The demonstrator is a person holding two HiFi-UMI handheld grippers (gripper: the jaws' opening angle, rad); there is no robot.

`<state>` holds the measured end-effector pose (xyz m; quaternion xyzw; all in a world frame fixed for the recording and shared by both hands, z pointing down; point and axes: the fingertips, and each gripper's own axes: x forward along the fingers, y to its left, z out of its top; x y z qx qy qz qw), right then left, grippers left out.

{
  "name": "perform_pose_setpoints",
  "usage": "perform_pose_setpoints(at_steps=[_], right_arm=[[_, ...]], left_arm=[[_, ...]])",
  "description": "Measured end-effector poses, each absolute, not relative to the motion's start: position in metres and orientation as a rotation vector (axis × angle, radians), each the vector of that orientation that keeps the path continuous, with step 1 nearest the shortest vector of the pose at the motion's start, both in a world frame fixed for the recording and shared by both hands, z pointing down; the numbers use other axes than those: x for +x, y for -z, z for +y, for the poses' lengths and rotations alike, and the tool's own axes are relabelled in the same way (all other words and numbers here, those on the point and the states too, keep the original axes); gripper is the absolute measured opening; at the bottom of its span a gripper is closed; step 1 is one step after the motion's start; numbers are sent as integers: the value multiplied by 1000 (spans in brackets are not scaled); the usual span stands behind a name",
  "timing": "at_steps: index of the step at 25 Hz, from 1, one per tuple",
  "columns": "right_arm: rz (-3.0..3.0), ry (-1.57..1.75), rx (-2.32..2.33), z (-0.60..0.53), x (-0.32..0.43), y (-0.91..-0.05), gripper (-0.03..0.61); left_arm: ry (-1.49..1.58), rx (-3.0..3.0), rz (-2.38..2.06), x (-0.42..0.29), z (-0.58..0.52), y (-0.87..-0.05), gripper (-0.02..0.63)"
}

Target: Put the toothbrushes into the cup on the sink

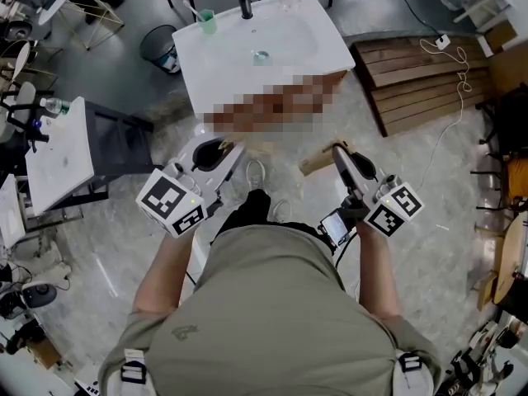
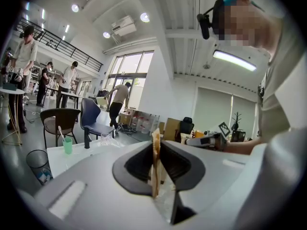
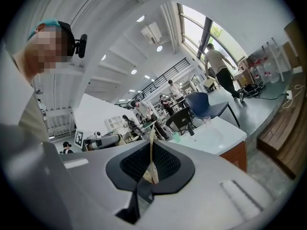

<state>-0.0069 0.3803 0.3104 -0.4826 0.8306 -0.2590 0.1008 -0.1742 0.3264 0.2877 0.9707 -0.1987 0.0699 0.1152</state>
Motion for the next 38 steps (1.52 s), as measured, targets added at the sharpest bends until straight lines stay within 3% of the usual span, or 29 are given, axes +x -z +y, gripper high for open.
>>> perform_pose_setpoints(at_steps=[38], right_arm=[[2452, 780, -1550, 175, -43, -317, 15]], left_arm=[[-197, 2812, -468, -198, 107, -305, 48]])
